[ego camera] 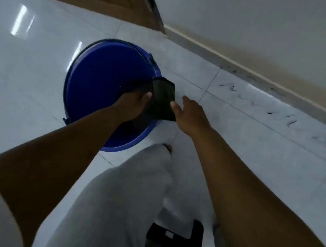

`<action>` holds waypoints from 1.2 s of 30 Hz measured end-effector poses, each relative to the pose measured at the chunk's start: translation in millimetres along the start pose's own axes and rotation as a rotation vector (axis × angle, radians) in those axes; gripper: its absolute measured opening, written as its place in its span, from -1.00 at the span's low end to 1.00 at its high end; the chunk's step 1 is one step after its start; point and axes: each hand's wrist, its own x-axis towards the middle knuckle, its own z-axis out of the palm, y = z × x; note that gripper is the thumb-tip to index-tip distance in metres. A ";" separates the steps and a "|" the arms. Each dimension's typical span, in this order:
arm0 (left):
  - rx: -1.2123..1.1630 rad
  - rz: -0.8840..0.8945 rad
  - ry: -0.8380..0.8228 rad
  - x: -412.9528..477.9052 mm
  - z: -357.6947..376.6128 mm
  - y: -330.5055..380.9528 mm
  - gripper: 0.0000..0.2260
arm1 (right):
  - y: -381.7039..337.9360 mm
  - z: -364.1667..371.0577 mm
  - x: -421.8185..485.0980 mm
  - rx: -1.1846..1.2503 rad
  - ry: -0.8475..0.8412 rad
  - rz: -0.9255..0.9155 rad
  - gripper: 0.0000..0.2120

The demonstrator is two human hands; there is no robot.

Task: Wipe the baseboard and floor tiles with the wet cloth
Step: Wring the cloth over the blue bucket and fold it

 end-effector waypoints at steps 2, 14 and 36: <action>-0.125 0.022 -0.001 25.1 15.8 1.6 -0.55 | 14.4 8.6 29.1 0.079 0.023 -0.048 -0.32; -0.587 0.056 -0.065 70.2 21.6 -4.3 -0.42 | 33.6 45.0 93.2 0.640 0.082 -0.216 -0.44; -0.558 0.180 0.008 -0.3 51.1 84.4 -0.46 | 87.4 -25.7 -47.2 1.112 0.343 0.144 -0.40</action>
